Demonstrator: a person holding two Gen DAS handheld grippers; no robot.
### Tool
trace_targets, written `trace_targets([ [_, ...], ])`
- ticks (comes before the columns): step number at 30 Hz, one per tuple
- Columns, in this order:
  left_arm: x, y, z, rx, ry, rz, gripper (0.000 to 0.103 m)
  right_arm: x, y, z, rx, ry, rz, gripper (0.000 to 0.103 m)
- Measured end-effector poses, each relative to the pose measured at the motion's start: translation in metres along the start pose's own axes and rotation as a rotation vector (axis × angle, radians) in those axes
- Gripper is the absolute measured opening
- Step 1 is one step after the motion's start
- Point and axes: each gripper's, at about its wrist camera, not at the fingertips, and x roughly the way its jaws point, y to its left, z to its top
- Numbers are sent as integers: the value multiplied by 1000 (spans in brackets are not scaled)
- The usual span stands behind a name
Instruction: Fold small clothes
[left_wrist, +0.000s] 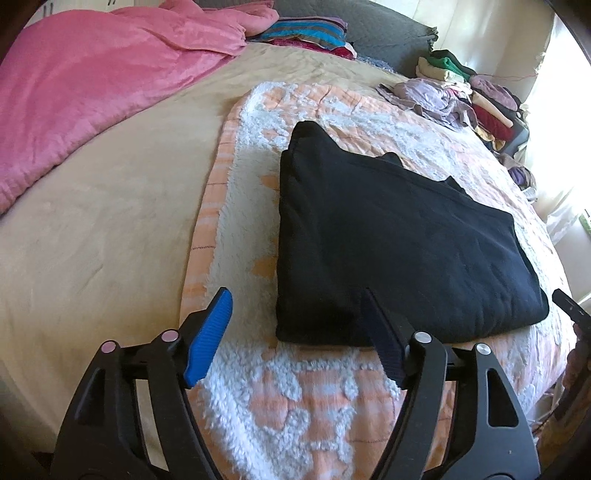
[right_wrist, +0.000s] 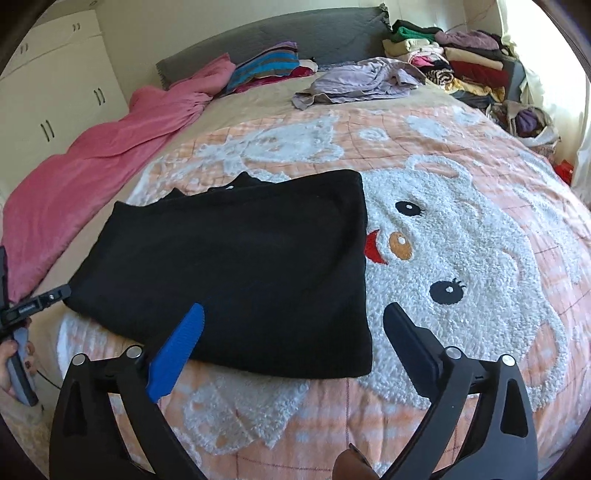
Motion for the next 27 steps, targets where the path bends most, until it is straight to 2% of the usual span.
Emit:
trace_targets([
  [10,-20,-3,-13,-3,-34,-7,79,-12,16,-5,-47,-5,7,98],
  [13,-26,-1,-16,-8,-46,-1,89,-16,25,-7,-70,-11,11,98],
  [27,-54,13,-23,-17,-87,21,93,-27,75,-8,-159,-21,66,98],
])
